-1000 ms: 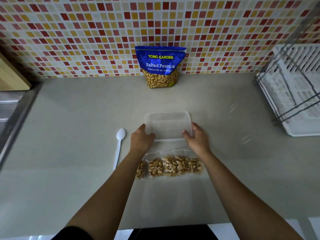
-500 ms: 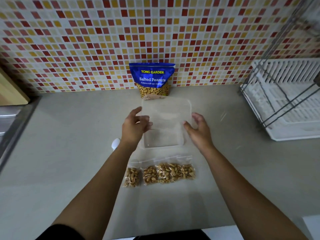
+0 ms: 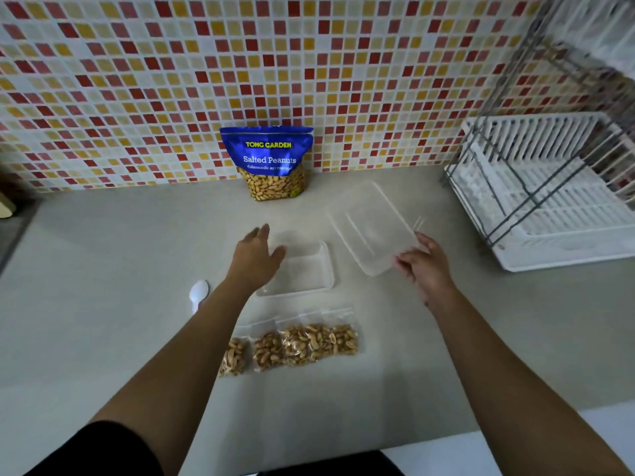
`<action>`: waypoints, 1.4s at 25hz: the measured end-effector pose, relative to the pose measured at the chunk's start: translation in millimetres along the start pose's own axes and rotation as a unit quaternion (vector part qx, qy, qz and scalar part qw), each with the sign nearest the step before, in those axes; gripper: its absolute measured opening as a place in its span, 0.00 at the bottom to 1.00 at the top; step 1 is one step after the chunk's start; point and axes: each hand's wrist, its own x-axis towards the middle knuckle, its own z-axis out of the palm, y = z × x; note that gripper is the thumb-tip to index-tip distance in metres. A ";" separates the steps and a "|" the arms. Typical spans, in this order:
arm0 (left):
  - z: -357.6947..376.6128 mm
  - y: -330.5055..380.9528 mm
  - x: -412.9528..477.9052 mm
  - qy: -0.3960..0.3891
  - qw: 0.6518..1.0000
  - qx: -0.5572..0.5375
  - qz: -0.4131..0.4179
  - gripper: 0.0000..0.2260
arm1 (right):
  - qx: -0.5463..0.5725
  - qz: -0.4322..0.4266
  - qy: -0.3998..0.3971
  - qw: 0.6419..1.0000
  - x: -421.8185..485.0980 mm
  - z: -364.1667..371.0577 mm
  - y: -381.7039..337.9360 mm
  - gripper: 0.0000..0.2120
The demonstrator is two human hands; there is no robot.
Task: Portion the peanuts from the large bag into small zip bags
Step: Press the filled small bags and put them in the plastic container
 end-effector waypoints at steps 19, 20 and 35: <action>44.1 -32.6 -21.3 -0.006 0.993 0.031 -0.115 0.26 | -0.544 -0.025 0.099 0.833 -15.6 17.8 64.8 0.27; 44.5 -34.0 -22.2 -0.007 0.992 0.027 -0.120 0.27 | -0.551 -0.038 0.073 0.830 -23.6 20.0 68.1 0.26; 43.4 -42.4 -25.0 -0.017 0.995 0.022 -0.097 0.28 | -0.452 -0.104 -0.016 0.886 -65.4 15.0 120.0 0.05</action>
